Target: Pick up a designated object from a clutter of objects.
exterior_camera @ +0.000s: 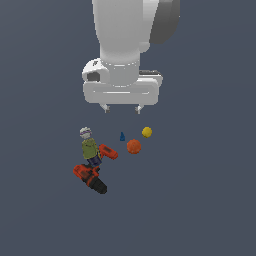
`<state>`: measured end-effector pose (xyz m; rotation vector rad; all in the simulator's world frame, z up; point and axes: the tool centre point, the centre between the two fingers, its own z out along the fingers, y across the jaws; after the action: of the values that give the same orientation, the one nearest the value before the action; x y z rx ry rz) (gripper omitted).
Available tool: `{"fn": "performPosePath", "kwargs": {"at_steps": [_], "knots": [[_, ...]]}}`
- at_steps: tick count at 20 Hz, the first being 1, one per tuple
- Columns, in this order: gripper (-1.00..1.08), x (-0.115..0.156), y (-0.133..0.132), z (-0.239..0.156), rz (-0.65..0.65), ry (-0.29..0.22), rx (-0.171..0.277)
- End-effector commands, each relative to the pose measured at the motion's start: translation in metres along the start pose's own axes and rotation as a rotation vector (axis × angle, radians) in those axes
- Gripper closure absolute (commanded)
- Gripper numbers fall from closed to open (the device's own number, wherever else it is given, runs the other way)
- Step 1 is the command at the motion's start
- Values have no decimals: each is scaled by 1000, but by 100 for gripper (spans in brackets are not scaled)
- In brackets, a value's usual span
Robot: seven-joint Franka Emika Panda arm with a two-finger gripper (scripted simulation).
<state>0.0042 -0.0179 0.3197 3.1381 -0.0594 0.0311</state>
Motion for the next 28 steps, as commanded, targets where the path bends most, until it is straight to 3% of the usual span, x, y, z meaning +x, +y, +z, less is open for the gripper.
{"fn": "performPosePath", "kwargs": {"at_steps": [1,14,28], "knots": [[-92,0,0,0,0,0,0],[-92,6,18,-18,50,27,0],[-92,20,43,23,-59,16,4]]}}
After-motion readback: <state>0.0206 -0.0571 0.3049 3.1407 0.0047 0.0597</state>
